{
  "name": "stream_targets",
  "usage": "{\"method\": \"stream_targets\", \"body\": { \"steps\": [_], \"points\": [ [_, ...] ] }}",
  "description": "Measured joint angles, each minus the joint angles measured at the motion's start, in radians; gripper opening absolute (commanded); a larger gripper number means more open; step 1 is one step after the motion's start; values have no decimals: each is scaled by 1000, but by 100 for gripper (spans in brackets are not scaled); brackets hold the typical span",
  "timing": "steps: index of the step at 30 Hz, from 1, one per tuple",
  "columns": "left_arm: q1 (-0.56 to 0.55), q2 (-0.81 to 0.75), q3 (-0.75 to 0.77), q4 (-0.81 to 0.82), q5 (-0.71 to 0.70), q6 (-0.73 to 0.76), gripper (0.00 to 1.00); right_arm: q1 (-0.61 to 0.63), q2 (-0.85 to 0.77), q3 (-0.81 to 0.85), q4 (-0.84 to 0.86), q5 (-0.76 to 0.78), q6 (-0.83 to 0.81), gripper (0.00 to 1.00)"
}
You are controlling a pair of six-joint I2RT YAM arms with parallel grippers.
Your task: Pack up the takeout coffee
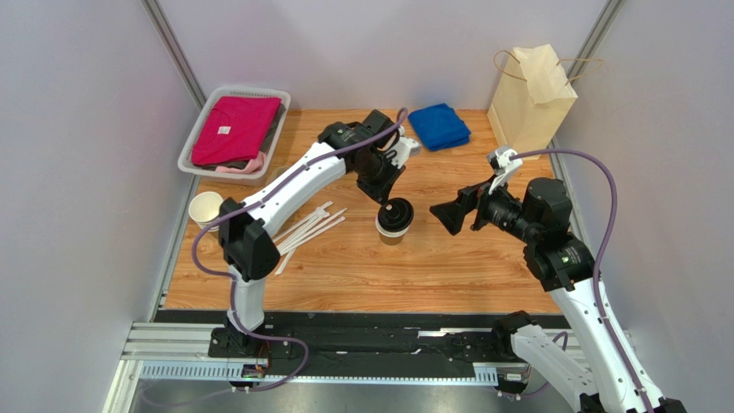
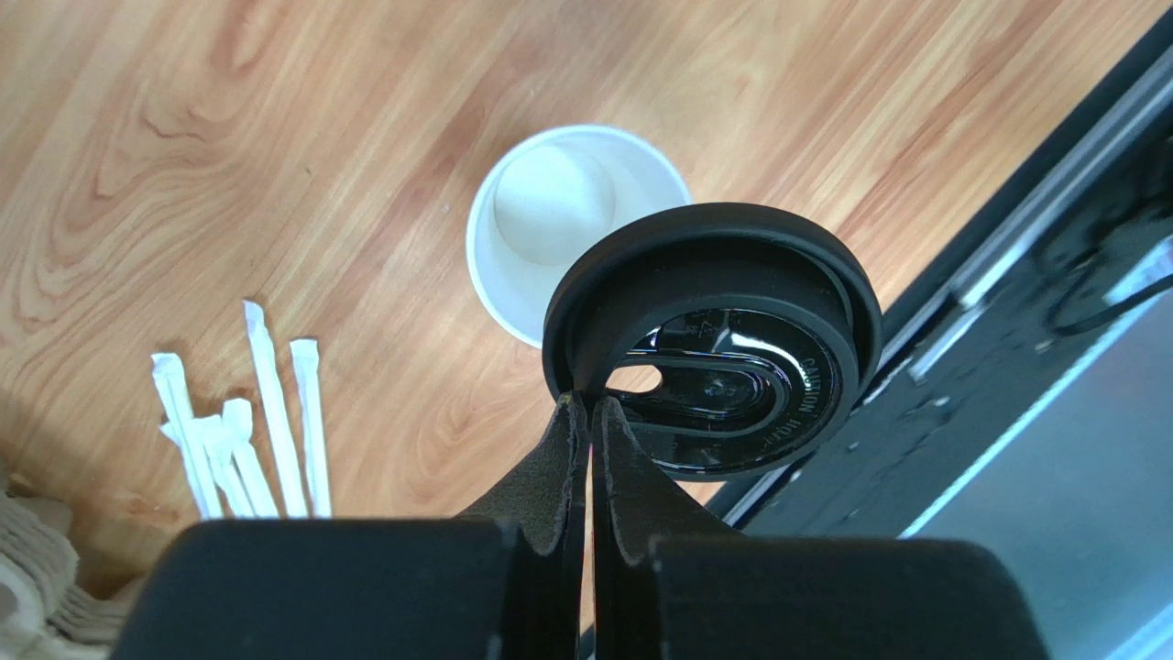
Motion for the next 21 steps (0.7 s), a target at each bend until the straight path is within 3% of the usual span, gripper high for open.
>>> {"method": "stream_targets", "body": {
  "steps": [9, 13, 18, 21],
  "points": [
    [-54, 188, 206, -153, -154, 118, 0, 0, 90, -7, -139, -187, -288, 99],
    [-64, 208, 271, -178, -211, 146, 0, 0, 185, -7, -204, -214, -333, 100],
    [-70, 222, 298, -193, -239, 174, 0, 0, 177, -7, -222, -231, -393, 100],
    [-74, 245, 325, -199, -240, 190, 0, 10, 164, -7, -222, -237, -443, 90]
  ]
}}
